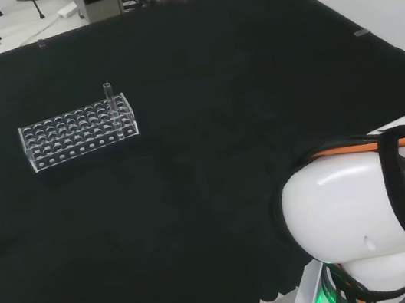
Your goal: Pick up the test tube.
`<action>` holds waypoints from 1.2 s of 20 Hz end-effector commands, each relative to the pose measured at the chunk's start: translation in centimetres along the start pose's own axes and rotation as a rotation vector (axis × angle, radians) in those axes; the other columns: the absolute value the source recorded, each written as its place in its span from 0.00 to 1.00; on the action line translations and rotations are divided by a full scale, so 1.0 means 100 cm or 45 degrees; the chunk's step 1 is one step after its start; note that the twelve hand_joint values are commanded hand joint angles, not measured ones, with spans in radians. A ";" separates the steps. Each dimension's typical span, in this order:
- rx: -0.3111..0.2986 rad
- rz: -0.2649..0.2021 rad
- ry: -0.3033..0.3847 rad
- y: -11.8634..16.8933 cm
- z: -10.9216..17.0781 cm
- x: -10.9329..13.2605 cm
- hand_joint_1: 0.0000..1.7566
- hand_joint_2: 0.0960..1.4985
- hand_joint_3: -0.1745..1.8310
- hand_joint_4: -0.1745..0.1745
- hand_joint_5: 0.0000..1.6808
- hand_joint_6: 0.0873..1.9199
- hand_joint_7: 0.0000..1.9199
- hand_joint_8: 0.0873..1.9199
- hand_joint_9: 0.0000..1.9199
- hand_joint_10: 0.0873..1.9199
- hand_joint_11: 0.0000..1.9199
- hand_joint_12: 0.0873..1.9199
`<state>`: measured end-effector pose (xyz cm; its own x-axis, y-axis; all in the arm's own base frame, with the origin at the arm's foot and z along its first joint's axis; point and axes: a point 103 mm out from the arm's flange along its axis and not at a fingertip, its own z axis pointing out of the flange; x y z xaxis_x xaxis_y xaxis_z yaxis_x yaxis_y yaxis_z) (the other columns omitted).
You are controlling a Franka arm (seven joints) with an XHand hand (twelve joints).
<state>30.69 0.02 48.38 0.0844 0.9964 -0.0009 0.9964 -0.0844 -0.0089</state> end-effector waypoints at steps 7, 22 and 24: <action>-0.044 0.045 -0.156 -0.021 -0.021 -0.025 0.37 0.46 0.36 0.32 0.07 0.02 0.00 0.34 0.00 0.48 0.00 0.63; 0.128 -0.043 -0.328 0.103 0.018 0.020 0.38 0.47 0.35 0.32 0.08 0.00 0.00 0.36 0.01 0.50 0.00 0.65; 0.148 -0.073 -0.326 0.121 0.022 0.032 0.38 0.47 0.35 0.32 0.08 0.00 0.00 0.36 0.01 0.50 0.00 0.65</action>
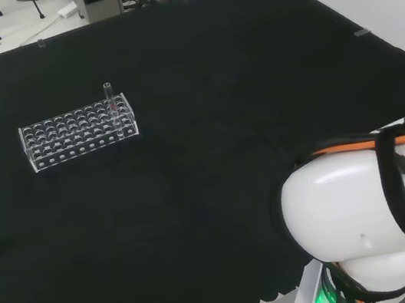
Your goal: Pick up the test tube.
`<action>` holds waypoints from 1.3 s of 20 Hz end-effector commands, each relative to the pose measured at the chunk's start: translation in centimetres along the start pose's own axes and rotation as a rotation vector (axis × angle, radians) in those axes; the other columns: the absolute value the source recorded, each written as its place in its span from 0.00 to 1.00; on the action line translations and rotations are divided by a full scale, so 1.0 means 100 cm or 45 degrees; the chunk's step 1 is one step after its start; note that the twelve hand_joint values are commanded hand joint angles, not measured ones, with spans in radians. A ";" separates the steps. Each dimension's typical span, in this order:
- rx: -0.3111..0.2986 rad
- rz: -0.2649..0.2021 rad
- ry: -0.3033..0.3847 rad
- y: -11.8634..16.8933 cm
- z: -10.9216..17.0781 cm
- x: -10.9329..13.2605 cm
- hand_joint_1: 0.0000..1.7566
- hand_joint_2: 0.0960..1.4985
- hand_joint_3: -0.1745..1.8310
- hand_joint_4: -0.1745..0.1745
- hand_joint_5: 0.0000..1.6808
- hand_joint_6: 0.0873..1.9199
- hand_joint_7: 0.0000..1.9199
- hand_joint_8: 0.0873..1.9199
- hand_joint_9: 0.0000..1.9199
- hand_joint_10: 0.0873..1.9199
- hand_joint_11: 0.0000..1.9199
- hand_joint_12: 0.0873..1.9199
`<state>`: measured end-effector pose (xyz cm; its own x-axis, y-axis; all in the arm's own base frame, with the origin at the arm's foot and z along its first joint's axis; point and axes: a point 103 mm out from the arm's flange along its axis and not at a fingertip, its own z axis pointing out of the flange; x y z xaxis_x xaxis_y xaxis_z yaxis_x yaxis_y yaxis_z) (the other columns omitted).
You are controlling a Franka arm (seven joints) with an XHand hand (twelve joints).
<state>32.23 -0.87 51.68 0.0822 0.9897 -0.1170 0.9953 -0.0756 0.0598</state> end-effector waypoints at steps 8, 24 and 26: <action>0.242 -0.162 0.068 0.136 0.078 0.073 0.40 0.46 0.36 0.31 0.11 0.00 0.01 0.41 0.04 0.50 0.00 0.71; 0.524 -0.343 0.180 0.167 0.189 0.158 0.48 0.46 0.38 0.22 0.25 0.04 0.18 0.44 0.20 0.49 0.04 0.80; 0.554 -0.362 0.168 0.167 0.205 0.166 0.48 0.46 0.39 0.22 0.25 0.05 0.18 0.44 0.20 0.48 0.04 0.80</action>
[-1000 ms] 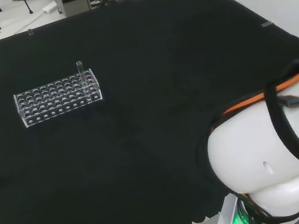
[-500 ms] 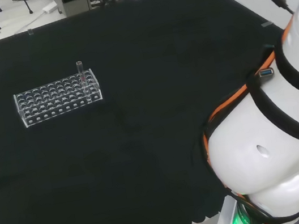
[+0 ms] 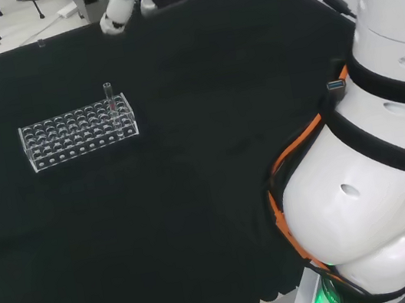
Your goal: Pick up the test tube.
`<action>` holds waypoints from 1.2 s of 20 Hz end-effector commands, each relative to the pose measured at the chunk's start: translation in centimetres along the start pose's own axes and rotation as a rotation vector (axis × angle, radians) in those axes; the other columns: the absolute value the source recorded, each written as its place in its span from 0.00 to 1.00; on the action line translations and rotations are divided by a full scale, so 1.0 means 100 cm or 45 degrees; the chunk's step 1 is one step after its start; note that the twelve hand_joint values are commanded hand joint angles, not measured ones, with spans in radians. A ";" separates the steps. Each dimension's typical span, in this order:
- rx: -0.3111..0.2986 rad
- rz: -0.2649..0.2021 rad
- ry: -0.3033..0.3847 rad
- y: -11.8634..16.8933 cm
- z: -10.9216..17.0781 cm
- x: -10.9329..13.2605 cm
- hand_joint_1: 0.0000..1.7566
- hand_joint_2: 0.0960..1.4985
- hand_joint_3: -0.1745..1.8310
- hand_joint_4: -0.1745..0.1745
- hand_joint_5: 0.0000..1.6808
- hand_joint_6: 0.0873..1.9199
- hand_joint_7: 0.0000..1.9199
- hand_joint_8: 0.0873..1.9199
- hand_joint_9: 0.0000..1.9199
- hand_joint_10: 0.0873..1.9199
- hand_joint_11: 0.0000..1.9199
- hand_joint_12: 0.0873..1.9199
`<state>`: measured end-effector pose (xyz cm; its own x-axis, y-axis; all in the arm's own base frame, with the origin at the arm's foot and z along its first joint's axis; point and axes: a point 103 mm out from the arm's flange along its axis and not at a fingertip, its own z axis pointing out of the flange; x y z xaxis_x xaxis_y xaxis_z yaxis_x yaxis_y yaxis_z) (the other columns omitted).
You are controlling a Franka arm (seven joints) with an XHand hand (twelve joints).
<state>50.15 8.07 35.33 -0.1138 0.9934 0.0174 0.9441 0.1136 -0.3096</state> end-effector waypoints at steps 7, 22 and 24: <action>0.183 -0.103 -0.022 0.053 0.086 0.042 0.48 0.46 0.40 0.21 0.23 0.07 0.19 0.44 0.21 0.48 0.04 0.80; 0.196 -0.101 -0.193 0.110 0.119 0.053 0.49 0.45 0.42 0.21 0.18 0.14 0.16 0.45 0.22 0.48 0.05 0.80; 0.184 -0.098 -0.227 0.113 0.116 0.049 0.49 0.45 0.42 0.21 0.18 0.15 0.15 0.46 0.22 0.48 0.05 0.80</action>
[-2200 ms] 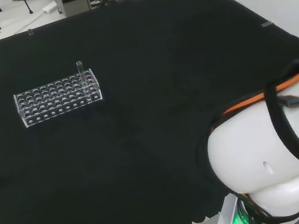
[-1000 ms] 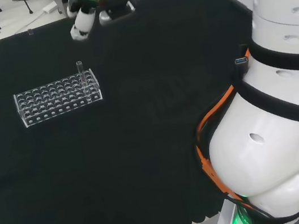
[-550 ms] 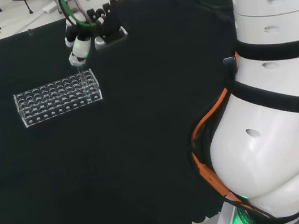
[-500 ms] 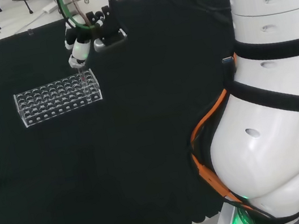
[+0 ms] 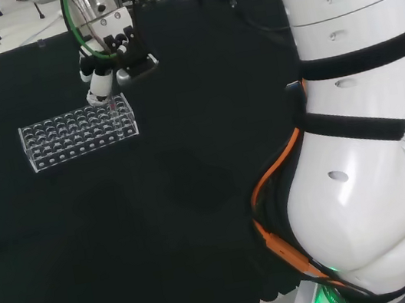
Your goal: Pick up the test tube.
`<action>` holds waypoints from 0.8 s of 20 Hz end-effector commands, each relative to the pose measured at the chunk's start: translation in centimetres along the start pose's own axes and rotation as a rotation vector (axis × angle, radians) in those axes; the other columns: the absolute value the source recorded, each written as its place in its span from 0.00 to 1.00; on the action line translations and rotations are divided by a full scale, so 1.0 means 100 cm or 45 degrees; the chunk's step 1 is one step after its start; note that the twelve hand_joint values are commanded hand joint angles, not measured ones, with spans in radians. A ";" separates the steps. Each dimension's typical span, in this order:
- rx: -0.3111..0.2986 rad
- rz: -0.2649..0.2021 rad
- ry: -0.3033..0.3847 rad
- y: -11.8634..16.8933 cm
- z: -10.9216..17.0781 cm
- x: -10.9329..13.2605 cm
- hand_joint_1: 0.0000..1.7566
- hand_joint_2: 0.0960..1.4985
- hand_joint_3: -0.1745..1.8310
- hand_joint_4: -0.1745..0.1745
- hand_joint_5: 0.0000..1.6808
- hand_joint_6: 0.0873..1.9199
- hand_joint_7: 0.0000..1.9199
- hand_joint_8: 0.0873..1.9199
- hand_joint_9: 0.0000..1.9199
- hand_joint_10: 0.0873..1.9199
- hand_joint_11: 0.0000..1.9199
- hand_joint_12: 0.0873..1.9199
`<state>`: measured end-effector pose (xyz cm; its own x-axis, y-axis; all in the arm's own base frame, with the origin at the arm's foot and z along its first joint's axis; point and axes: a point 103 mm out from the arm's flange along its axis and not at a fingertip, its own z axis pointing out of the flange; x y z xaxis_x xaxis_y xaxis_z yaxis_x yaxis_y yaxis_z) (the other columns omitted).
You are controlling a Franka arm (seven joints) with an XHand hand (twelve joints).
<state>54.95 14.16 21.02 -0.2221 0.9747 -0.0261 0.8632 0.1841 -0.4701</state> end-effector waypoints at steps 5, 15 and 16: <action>-0.029 0.032 -0.257 0.016 -0.007 -0.017 0.49 0.44 0.42 0.21 0.17 0.15 0.14 0.47 0.22 0.48 0.05 0.80; -0.003 0.088 -0.151 0.014 0.005 -0.030 0.50 0.43 0.43 0.18 0.19 0.22 0.21 0.46 0.26 0.47 0.09 0.78; -0.008 0.084 -0.140 0.015 0.006 -0.028 0.50 0.43 0.43 0.18 0.19 0.24 0.22 0.46 0.27 0.46 0.09 0.78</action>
<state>56.91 11.46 20.37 -0.2495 0.9437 -0.2174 0.8799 0.1273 -0.4577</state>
